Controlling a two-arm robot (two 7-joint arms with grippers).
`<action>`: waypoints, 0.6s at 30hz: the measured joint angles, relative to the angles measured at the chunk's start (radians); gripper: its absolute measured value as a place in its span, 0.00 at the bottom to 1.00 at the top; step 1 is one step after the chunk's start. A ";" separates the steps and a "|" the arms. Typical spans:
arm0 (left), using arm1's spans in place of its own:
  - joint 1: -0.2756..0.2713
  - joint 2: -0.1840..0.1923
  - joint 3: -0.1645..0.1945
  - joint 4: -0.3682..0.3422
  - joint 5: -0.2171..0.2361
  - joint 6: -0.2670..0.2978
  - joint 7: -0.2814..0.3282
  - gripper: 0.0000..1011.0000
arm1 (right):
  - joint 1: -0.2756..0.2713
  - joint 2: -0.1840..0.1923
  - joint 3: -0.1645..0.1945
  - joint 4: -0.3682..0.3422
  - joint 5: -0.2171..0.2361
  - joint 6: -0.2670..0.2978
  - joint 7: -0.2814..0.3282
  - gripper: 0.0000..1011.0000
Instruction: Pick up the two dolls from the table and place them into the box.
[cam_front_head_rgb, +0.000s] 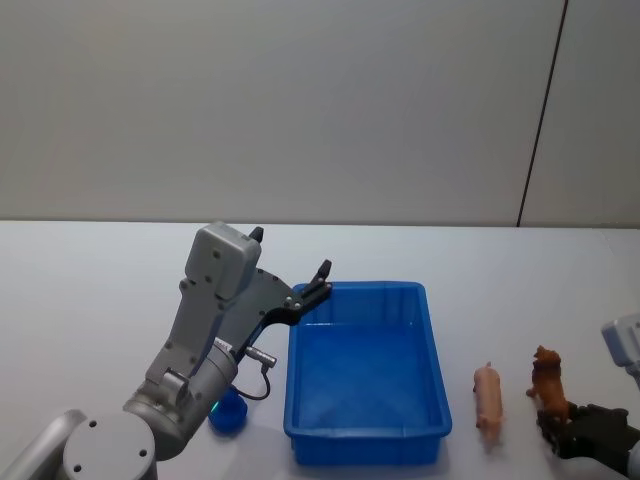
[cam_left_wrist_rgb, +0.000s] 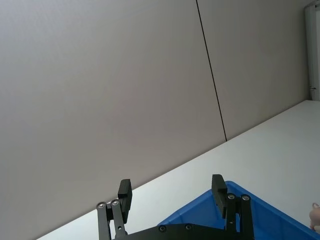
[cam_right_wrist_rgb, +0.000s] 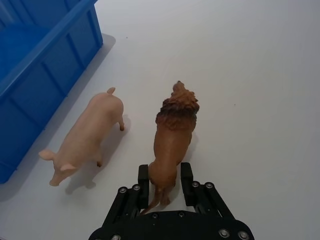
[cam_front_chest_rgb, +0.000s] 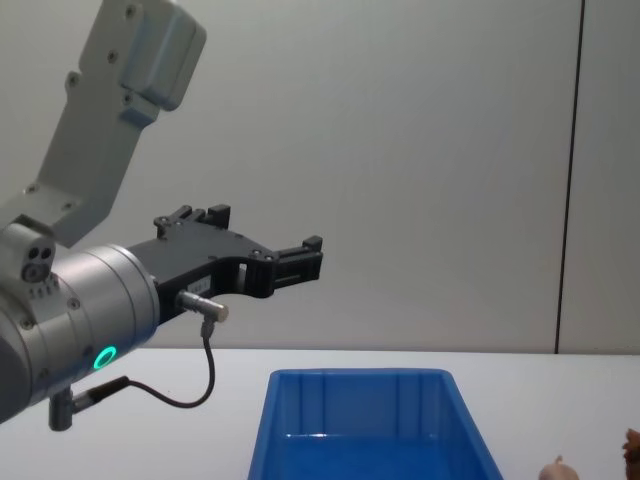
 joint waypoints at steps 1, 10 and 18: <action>0.000 0.000 0.000 0.000 0.000 0.000 0.000 0.99 | 0.000 0.000 0.000 0.000 0.000 0.000 0.000 0.36; 0.000 0.000 0.000 0.000 0.000 0.000 0.000 0.99 | -0.010 0.001 0.002 -0.024 -0.006 -0.051 -0.015 0.26; 0.000 0.000 0.000 0.000 0.000 0.000 0.000 0.99 | -0.008 0.002 0.005 -0.063 -0.019 -0.111 -0.025 0.26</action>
